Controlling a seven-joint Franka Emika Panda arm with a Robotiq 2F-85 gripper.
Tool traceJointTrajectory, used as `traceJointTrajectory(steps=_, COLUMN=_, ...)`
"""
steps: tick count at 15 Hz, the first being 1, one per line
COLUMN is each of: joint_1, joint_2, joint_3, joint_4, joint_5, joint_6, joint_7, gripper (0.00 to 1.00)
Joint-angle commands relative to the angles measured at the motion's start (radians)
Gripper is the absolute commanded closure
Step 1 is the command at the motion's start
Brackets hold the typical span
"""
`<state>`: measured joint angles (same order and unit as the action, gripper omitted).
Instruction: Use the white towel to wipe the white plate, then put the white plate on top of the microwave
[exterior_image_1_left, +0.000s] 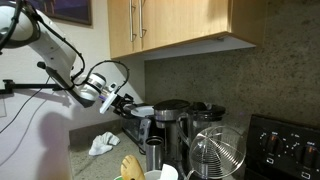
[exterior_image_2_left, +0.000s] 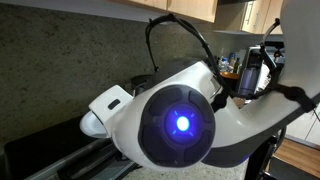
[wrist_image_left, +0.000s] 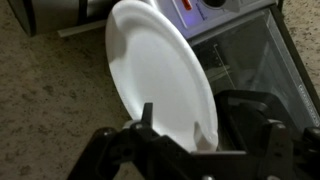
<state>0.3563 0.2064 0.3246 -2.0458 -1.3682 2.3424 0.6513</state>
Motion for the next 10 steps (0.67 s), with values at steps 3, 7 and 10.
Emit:
traceJointTrajectory(steps=3, joint_1=-0.022, joint_2=-0.064, joint_3=0.007, joint_4=-0.046, joint_5=0.268, joint_6=0.085, joint_7=-0.096, gripper=0.0)
traceJointTrajectory(steps=7, joint_1=-0.014, joint_2=-0.092, joint_3=-0.008, joint_4=-0.064, joint_5=0.407, joint_6=0.077, joint_7=-0.122, gripper=0.0)
traceJointTrajectory(steps=10, joint_1=-0.016, joint_2=-0.116, joint_3=-0.019, joint_4=-0.075, joint_5=0.471, joint_6=0.075, joint_7=-0.117, gripper=0.0)
